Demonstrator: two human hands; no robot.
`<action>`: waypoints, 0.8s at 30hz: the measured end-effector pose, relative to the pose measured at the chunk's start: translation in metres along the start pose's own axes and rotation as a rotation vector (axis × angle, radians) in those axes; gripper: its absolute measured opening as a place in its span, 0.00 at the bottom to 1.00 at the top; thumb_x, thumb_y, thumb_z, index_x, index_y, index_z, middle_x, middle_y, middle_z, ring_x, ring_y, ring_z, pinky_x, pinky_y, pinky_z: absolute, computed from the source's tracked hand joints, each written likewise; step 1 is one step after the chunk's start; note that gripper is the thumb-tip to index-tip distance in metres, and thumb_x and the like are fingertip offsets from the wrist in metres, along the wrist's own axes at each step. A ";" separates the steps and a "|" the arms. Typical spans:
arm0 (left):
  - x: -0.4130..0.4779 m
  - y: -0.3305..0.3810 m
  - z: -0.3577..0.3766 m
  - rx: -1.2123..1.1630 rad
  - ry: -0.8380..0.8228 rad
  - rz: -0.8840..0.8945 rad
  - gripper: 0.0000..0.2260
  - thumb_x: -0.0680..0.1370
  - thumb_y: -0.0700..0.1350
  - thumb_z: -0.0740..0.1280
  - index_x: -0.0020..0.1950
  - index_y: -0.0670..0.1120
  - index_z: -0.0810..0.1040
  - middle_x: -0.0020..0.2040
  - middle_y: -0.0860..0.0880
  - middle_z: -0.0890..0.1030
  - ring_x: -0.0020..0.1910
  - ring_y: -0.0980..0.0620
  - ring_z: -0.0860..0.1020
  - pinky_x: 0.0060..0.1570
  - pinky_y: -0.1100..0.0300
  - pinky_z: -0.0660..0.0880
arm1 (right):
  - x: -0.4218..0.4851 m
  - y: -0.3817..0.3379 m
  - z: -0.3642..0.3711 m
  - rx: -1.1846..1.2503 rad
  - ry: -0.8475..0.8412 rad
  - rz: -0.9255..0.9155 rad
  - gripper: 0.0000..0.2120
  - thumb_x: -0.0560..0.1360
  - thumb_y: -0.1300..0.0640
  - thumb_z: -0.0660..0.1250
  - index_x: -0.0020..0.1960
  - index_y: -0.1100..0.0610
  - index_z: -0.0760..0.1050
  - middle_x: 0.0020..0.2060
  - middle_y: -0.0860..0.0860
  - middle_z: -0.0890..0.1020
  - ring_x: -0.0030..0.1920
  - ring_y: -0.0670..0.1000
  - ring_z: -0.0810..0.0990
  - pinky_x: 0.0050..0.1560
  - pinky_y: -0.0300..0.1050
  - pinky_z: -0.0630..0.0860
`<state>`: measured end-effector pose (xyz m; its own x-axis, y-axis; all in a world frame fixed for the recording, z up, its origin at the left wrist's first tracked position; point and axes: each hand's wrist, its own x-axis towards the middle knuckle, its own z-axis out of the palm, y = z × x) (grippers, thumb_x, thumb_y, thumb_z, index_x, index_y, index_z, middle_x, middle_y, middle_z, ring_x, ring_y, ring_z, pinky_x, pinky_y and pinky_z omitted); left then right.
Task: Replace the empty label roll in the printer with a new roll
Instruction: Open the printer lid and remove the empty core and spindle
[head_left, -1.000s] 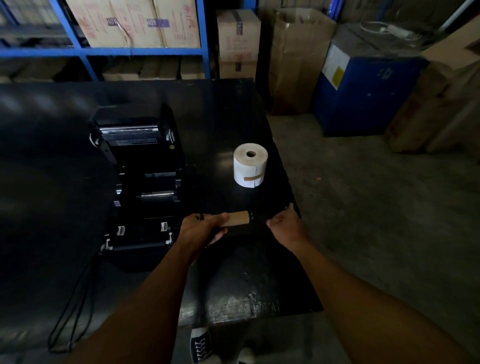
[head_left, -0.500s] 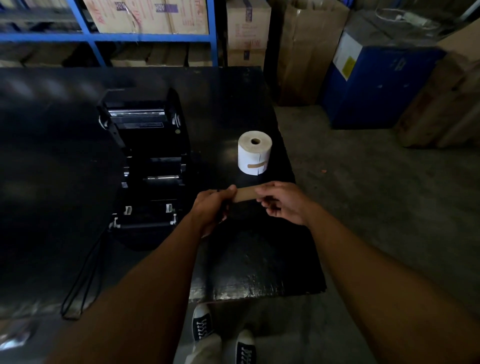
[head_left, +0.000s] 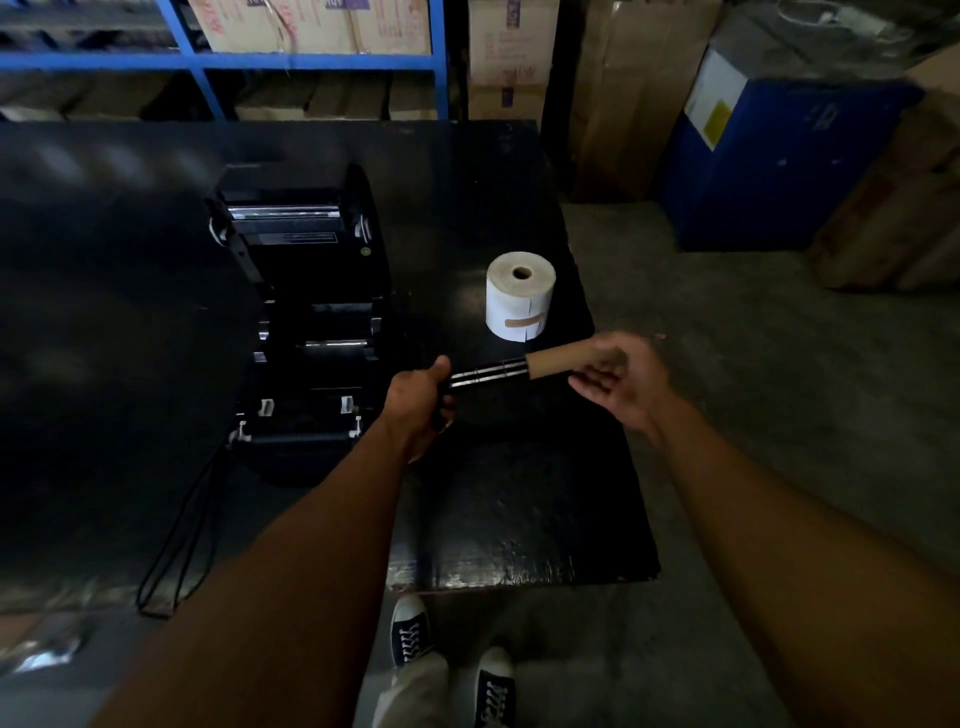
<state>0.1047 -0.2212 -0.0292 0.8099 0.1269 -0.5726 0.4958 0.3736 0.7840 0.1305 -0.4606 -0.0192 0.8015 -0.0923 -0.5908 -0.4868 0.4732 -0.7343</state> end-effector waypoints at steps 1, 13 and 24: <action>0.001 0.001 0.000 -0.025 0.017 0.015 0.10 0.81 0.45 0.62 0.40 0.46 0.69 0.32 0.49 0.67 0.21 0.58 0.66 0.18 0.69 0.60 | 0.003 -0.002 -0.001 0.097 0.057 -0.030 0.07 0.71 0.58 0.68 0.49 0.56 0.77 0.49 0.57 0.78 0.51 0.56 0.79 0.39 0.51 0.80; 0.011 0.005 -0.009 -0.067 0.126 0.097 0.07 0.81 0.45 0.64 0.43 0.45 0.72 0.36 0.48 0.71 0.26 0.55 0.67 0.19 0.68 0.61 | 0.000 0.059 0.034 -0.953 0.073 -0.053 0.19 0.66 0.57 0.78 0.54 0.62 0.78 0.51 0.59 0.83 0.52 0.58 0.82 0.56 0.59 0.81; 0.019 -0.009 -0.023 0.059 0.132 0.084 0.10 0.79 0.47 0.66 0.42 0.44 0.72 0.33 0.47 0.73 0.24 0.55 0.71 0.19 0.65 0.65 | 0.005 0.096 0.036 -1.122 0.062 -0.090 0.23 0.67 0.53 0.79 0.58 0.57 0.76 0.58 0.59 0.79 0.59 0.60 0.79 0.57 0.60 0.80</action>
<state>0.1083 -0.2012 -0.0521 0.8033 0.2765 -0.5275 0.4484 0.3022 0.8412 0.1004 -0.3839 -0.0807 0.8462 -0.1446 -0.5128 -0.4899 -0.5898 -0.6420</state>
